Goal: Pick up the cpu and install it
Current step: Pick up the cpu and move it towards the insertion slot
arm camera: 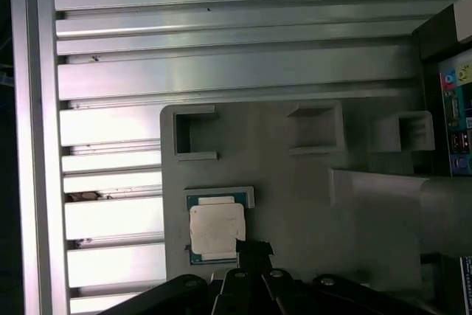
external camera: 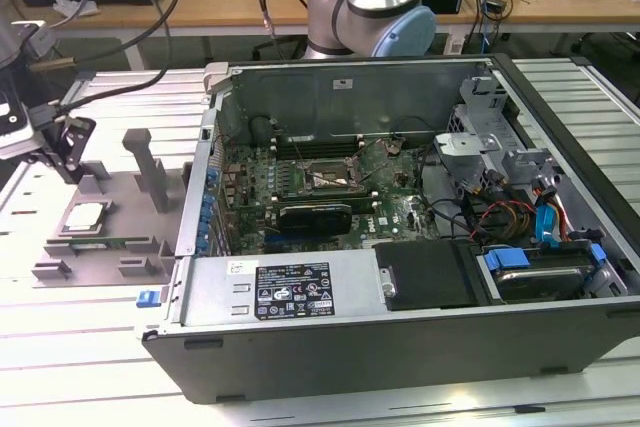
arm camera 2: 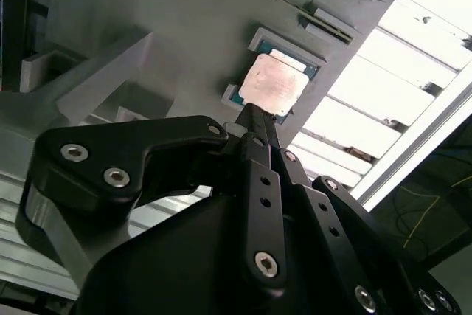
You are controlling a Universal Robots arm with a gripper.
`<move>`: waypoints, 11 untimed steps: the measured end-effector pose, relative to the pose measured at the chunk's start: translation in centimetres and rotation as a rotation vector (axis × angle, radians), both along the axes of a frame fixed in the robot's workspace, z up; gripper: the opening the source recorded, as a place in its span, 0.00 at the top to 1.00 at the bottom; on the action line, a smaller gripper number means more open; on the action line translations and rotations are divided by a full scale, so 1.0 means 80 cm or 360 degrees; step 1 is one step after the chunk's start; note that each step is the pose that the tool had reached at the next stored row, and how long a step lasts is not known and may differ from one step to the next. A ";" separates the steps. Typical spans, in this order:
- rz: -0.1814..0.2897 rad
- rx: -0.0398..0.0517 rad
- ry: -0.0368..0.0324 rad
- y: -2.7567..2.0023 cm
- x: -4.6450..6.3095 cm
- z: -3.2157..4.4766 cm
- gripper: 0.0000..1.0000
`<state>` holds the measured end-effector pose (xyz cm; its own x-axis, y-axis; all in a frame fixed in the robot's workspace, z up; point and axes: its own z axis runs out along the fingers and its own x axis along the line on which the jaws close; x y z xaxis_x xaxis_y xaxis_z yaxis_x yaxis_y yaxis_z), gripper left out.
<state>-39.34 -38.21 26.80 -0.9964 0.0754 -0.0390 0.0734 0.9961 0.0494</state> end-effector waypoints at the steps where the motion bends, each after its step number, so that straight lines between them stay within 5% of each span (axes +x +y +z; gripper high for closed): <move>1: 0.0000 0.0000 0.0000 0.0000 -0.001 -0.0014 0.89; 11: 0.0000 -0.0001 0.0000 -0.0001 -0.010 -0.0247 0.89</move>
